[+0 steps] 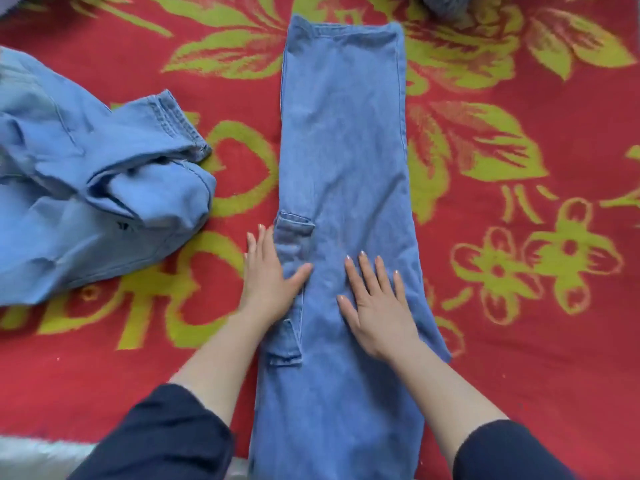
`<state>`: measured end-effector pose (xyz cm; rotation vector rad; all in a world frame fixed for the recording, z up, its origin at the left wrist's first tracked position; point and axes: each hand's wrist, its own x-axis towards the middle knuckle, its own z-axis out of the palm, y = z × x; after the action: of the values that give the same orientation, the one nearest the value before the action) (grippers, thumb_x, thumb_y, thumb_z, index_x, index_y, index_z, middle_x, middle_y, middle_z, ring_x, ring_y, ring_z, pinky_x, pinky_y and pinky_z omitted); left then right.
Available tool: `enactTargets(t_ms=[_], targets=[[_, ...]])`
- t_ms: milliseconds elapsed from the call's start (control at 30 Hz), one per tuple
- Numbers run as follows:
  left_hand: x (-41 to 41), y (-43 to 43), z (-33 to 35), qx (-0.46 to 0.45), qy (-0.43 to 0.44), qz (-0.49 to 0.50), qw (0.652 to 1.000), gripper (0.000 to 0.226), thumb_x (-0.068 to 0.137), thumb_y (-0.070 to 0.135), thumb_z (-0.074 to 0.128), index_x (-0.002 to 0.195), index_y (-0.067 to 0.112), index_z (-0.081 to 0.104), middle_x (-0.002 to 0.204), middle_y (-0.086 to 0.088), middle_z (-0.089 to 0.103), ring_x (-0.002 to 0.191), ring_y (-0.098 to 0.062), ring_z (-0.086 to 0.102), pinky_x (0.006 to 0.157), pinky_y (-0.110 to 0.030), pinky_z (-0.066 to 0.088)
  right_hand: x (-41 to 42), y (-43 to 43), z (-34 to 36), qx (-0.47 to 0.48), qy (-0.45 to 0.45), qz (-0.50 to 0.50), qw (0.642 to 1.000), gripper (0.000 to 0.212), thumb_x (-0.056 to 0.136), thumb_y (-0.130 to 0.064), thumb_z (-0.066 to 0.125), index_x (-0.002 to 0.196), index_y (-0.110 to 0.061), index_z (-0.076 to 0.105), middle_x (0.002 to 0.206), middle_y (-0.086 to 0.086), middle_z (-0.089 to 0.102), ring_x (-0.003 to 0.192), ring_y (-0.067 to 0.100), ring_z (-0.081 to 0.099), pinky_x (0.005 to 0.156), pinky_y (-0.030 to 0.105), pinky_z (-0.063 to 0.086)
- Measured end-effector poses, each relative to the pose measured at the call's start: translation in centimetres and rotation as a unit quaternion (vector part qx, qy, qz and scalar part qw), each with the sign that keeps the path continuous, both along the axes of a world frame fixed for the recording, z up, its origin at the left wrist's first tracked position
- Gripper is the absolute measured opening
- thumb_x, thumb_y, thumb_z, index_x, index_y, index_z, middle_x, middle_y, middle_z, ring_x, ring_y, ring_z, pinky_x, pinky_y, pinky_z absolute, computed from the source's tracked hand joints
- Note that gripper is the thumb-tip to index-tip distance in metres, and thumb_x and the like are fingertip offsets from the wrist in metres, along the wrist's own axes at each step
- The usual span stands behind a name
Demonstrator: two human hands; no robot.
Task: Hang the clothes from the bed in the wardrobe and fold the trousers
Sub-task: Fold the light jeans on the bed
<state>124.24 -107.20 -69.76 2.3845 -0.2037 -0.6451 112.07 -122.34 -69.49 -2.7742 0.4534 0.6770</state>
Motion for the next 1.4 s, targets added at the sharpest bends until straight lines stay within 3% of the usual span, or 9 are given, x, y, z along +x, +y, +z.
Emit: enactTargets(t_ms=[100, 233, 367, 533, 733, 867, 1033, 1267, 1400], targets=[[-7.4, 3.9, 0.1, -0.021, 0.000, 0.025, 0.999, 0.094, 0.085, 0.045, 0.065, 0.153, 0.015, 0.008, 0.161, -0.001, 0.006, 0.148, -0.016, 0.000, 0.119, -0.031, 0.007, -6.8, 2.6, 0.4, -0.015, 0.001, -0.011, 1.000, 0.064, 0.100, -0.047, 0.028, 0.154, -0.024, 0.005, 0.162, -0.001, -0.003, 0.149, 0.023, -0.006, 0.117, 0.043, -0.009], [-14.2, 8.8, 0.9, -0.060, 0.065, 0.030, 0.996, 0.091, 0.083, 0.038, 0.070, 0.153, 0.026, 0.014, 0.157, 0.010, 0.021, 0.142, -0.006, 0.022, 0.113, -0.028, 0.024, -15.6, 6.0, 1.7, -0.048, -0.087, -0.092, 0.991, 0.058, 0.087, -0.035, 0.045, 0.140, -0.012, 0.050, 0.146, 0.013, 0.044, 0.133, 0.031, 0.044, 0.104, 0.050, 0.037], [-20.2, 11.9, 1.0, 0.020, 0.046, 0.005, 0.999, 0.081, 0.080, 0.034, 0.074, 0.146, 0.012, 0.032, 0.144, -0.003, 0.037, 0.132, -0.022, 0.033, 0.111, -0.031, 0.024, -21.5, 8.3, 1.1, 0.024, -0.104, -0.392, 0.914, 0.070, 0.082, -0.029, 0.073, 0.140, -0.006, 0.042, 0.136, 0.017, 0.043, 0.124, 0.036, 0.041, 0.097, 0.050, 0.037], [-26.1, 14.2, 0.6, -0.053, 0.152, 0.174, 0.971, 0.046, 0.076, 0.032, 0.078, 0.111, 0.022, 0.050, 0.104, 0.009, 0.061, 0.097, -0.014, 0.060, 0.076, -0.027, 0.045, -25.6, 10.6, 0.2, 0.151, -0.101, -0.488, 0.854, 0.048, 0.080, -0.040, 0.072, 0.111, -0.014, 0.047, 0.110, 0.002, 0.048, 0.098, 0.026, 0.054, 0.076, 0.034, 0.039], [-29.1, 16.2, -0.5, -0.080, 0.221, 0.135, 0.963, 0.035, 0.082, 0.029, 0.074, 0.111, 0.026, 0.054, 0.101, 0.017, 0.062, 0.092, 0.005, 0.058, 0.071, -0.014, 0.043, -28.5, 12.1, -1.3, 0.309, -0.036, -0.503, 0.806, 0.043, 0.077, -0.021, 0.072, 0.116, -0.019, 0.055, 0.123, -0.002, 0.039, 0.115, 0.017, 0.040, 0.100, 0.036, 0.039], [-30.0, 16.5, 0.9, -0.136, 0.276, 0.106, 0.946, 0.042, 0.082, 0.029, 0.075, 0.119, 0.025, 0.055, 0.109, 0.014, 0.069, 0.098, -0.001, 0.065, 0.080, -0.021, 0.049, -28.7, 11.0, 0.3, 0.407, -0.071, -0.508, 0.756, 0.013, 0.073, -0.007, 0.071, 0.085, -0.011, 0.067, 0.083, 0.000, 0.070, 0.082, 0.019, 0.063, 0.069, 0.030, 0.050], [-33.6, 17.2, 4.2, -0.158, 0.325, 0.098, 0.927, 0.026, 0.084, 0.037, 0.071, 0.105, 0.021, 0.070, 0.098, 0.010, 0.074, 0.093, -0.009, 0.070, 0.076, -0.021, 0.056, -32.7, 10.8, 2.8, 0.502, -0.025, -0.496, 0.708, 0.040, 0.072, -0.015, 0.079, 0.109, -0.012, 0.065, 0.101, 0.002, 0.074, 0.092, 0.019, 0.070, 0.085, 0.034, 0.054], [-40.3, 18.6, 7.9, -0.018, 0.358, 0.070, 0.931, 0.024, 0.087, 0.031, 0.069, 0.097, 0.010, 0.072, 0.093, -0.002, 0.075, 0.087, -0.015, 0.071, 0.083, -0.033, 0.056, -40.0, 13.2, 6.4, 0.444, 0.082, -0.485, 0.749, 0.014, 0.082, -0.017, 0.069, 0.084, -0.003, 0.068, 0.083, 0.013, 0.067, 0.070, 0.018, 0.061, 0.065, 0.028, 0.046], [-42.3, 18.4, 11.0, -0.031, 0.403, 0.129, 0.906, 0.030, 0.085, 0.031, 0.072, 0.105, 0.010, 0.067, 0.098, -0.005, 0.074, 0.082, -0.015, 0.071, 0.063, -0.026, 0.056, -41.7, 12.8, 8.8, 0.429, 0.134, -0.520, 0.726, 0.039, 0.078, -0.027, 0.075, 0.105, 0.002, 0.069, 0.099, 0.014, 0.073, 0.091, 0.029, 0.070, 0.090, 0.043, 0.055]])
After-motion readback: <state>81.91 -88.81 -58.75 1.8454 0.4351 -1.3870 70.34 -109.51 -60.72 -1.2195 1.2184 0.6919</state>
